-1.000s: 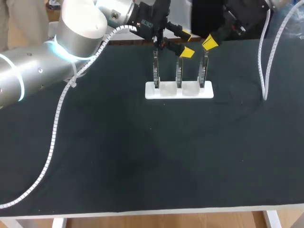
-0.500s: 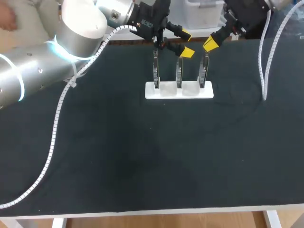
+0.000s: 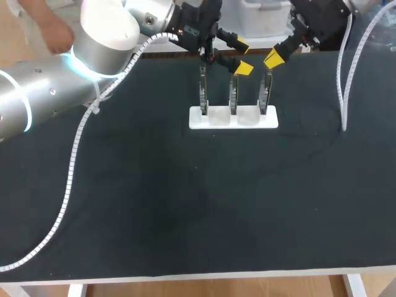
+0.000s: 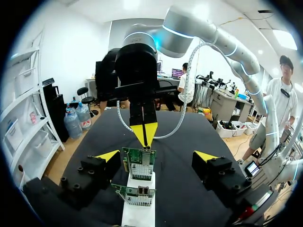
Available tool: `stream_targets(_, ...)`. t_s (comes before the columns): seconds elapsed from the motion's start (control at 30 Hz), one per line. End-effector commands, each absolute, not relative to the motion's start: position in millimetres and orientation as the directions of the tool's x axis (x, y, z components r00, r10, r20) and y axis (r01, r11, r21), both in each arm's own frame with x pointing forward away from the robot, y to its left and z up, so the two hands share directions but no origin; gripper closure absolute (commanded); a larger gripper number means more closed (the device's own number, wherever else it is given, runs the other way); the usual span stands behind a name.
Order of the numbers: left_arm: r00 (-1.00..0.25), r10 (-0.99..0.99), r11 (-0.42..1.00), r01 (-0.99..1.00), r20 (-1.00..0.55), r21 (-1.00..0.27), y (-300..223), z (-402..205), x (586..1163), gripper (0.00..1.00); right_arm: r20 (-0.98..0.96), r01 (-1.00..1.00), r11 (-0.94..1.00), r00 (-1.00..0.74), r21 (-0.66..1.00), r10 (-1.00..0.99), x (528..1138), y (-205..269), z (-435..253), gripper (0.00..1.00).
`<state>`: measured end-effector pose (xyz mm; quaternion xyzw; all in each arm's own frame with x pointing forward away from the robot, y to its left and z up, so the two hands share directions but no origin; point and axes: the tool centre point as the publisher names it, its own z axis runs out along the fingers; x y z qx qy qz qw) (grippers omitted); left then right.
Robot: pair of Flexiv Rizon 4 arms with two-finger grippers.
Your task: Pick up the optical module with the left hand, and insert it into the network port with the right hand.
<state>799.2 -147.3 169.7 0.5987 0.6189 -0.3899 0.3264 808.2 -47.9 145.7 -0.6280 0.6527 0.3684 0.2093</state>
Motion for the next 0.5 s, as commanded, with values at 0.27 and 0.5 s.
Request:
stream_targets(0.27,-0.070,0.489,-0.022,0.995,-0.869,-0.093,-147.4,170.1,799.9,0.00,-0.735,-0.972,-0.061,-0.131,0.229,-0.665,809.5,-48.2,141.5,1.00)
stream_targets(0.5,-0.070,0.489,-0.022,0.995,-0.869,-0.093,-147.4,170.1,799.9,0.00,-0.734,-0.971,-0.057,-0.136,0.232,-0.665,810.7,-48.6,139.3,1.00)
